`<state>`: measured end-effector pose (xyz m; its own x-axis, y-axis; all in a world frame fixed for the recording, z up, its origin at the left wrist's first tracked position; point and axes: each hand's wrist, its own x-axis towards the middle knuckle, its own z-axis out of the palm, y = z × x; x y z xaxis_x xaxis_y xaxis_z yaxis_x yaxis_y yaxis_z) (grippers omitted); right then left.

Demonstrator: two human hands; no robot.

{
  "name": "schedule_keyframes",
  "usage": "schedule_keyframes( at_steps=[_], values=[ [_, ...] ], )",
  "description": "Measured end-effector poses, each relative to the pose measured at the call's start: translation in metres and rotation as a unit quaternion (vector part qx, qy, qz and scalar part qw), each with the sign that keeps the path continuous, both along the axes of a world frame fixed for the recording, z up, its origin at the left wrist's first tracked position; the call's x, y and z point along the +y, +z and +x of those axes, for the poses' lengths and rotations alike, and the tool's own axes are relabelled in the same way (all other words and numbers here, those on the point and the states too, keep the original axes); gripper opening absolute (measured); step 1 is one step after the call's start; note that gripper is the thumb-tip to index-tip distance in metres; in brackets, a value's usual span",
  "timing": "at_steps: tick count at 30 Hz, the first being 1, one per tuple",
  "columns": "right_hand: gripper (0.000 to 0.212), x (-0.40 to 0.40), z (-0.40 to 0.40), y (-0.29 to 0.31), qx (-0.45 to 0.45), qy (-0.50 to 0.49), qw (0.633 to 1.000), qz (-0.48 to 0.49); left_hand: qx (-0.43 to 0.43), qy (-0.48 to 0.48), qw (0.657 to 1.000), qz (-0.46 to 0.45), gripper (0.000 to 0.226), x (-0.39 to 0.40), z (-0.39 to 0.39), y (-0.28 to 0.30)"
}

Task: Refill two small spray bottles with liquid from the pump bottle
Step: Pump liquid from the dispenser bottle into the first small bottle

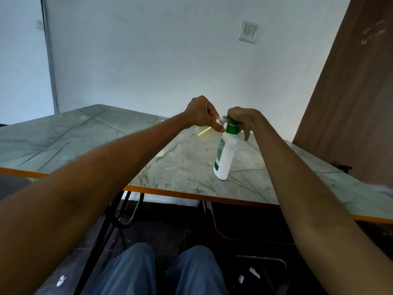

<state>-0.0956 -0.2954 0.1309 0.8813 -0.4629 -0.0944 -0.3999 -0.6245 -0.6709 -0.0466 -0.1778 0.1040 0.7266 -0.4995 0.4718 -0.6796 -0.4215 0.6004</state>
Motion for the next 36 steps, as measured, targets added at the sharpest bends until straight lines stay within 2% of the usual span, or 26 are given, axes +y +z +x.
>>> schedule_keyframes(
  at_steps=[7, 10, 14, 19, 24, 28, 33, 36],
  values=[
    [0.023, -0.006, 0.004, 0.0, 0.0, 0.009, 1.0, -0.009, -0.007, -0.003, 1.0, -0.006, 0.046, 0.001, -0.004, 0.002],
    [0.034, -0.007, 0.004, -0.007, 0.011, 0.007, 1.0, 0.013, -0.009, -0.004, 1.0, 0.003, 0.047, 0.001, -0.003, -0.001],
    [0.04, 0.0, -0.001, -0.003, 0.001, -0.006, 1.0, -0.005, -0.006, 0.004, 1.0, 0.0, 0.047, 0.002, -0.003, -0.002],
    [0.022, -0.002, -0.001, 0.003, 0.001, 0.004, 1.0, -0.02, -0.009, 0.001, 1.0, -0.004, 0.047, 0.002, -0.005, 0.004],
    [0.033, -0.009, 0.004, -0.002, 0.008, 0.02, 0.999, 0.03, -0.009, 0.002, 1.0, 0.007, 0.045, 0.0, -0.005, 0.003],
    [0.028, -0.007, 0.001, -0.006, 0.003, 0.012, 0.999, 0.036, -0.013, 0.004, 1.0, 0.022, 0.044, 0.0, -0.004, 0.003],
    [0.022, -0.001, -0.003, 0.003, 0.006, 0.022, 1.0, -0.022, -0.002, 0.008, 1.0, 0.005, 0.045, 0.001, -0.006, 0.005],
    [0.029, 0.001, -0.005, 0.007, 0.009, 0.022, 0.998, -0.05, 0.0, 0.01, 1.0, 0.006, 0.045, 0.0, -0.006, 0.007]
  ],
)
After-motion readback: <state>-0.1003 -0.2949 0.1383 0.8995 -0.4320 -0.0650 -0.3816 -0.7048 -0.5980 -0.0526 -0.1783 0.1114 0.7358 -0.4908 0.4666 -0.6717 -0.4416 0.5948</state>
